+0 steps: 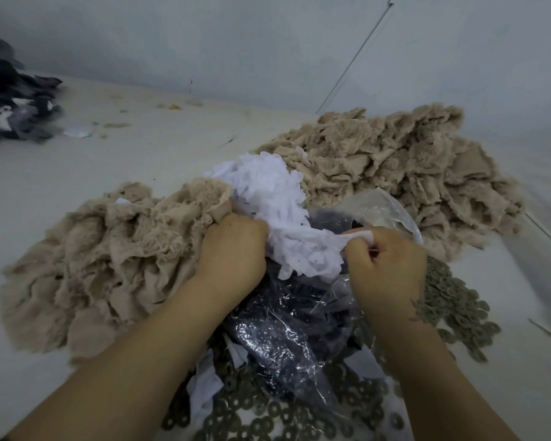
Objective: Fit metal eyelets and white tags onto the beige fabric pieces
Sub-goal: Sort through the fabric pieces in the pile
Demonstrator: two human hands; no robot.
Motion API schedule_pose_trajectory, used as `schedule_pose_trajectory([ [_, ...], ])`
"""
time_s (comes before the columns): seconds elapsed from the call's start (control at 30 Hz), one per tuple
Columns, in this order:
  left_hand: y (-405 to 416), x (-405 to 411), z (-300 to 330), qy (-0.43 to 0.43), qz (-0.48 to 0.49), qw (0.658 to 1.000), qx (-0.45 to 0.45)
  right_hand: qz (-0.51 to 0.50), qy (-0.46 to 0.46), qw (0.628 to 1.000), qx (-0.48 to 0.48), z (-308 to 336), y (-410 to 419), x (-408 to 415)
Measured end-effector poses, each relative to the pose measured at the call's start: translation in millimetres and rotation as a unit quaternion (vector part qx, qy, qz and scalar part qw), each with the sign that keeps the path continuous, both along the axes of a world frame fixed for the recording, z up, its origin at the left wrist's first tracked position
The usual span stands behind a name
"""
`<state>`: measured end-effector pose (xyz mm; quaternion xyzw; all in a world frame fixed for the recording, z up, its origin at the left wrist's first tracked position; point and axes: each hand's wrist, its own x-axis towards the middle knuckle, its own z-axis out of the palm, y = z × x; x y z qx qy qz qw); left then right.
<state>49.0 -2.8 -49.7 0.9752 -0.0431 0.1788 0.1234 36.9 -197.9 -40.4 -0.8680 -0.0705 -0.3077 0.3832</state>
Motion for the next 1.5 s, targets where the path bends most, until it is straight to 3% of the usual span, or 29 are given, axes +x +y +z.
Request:
schedule_pose_trajectory([
  [0.1,-3.6,-5.9,0.3,-0.006,0.006,1.0,0.003,-0.007,-0.01,0.999,0.039,-3.1,-8.7,-2.5],
  [0.17,-5.8,-10.9,1.4,-0.075,-0.016,0.996,-0.052,0.039,-0.016,0.999,0.015,-6.3,-9.8,-4.3],
  [0.23,-13.4,-16.6,5.3,-0.132,-0.097,0.983,-0.085,0.089,-0.035,0.995,-0.003,-9.6,-8.3,-7.2],
  [0.33,-25.8,-15.9,6.0,-0.056,-0.186,0.975,-0.11,0.113,-0.073,0.991,-0.013,-15.7,-7.9,-10.4],
  [0.47,-25.5,-3.1,-0.8,-0.026,-0.097,0.984,-0.145,0.085,-0.082,0.993,0.0,-19.8,-19.8,-13.1],
  [0.57,-17.5,-1.8,-3.5,-0.08,-0.086,0.979,-0.166,0.059,-0.061,0.996,0.038,-20.0,-30.2,-13.7],
  [0.67,-17.6,-7.9,1.1,-0.12,-0.165,0.966,-0.159,0.071,-0.021,0.997,0.029,-20.4,-29.8,-14.3],
  [0.77,-22.6,-13.7,6.1,-0.135,-0.211,0.957,-0.145,0.153,0.022,0.988,-0.018,-19.1,-18.0,-9.7],
  [0.9,-23.1,-21.0,6.5,-0.159,-0.207,0.951,-0.167,0.266,0.133,0.954,0.028,-15.1,6.6,2.8],
  [1.13,-17.8,-33.6,9.1,-0.186,-0.192,0.942,-0.204,0.262,0.164,0.948,-0.07,-10.7,36.7,21.3],
  [1.23,-19.0,-45.9,12.5,-0.142,-0.203,0.937,-0.246,0.255,0.156,0.954,-0.027,-10.7,33.0,18.2],
  [1.33,-23.4,-57.7,13.5,0.015,-0.186,0.937,-0.295,0.254,0.152,0.955,-0.006,-10.0,19.4,7.1],
  [1.4,-28.5,-66.4,12.1,0.125,-0.221,0.93,-0.266,0.222,0.134,0.965,0.035,-11.3,6.4,-0.3],
  [1.5,-39.6,-81.2,10.4,0.252,-0.323,0.891,-0.196,0.175,0.092,0.975,0.102,-11.6,-17.2,-10.7],
])
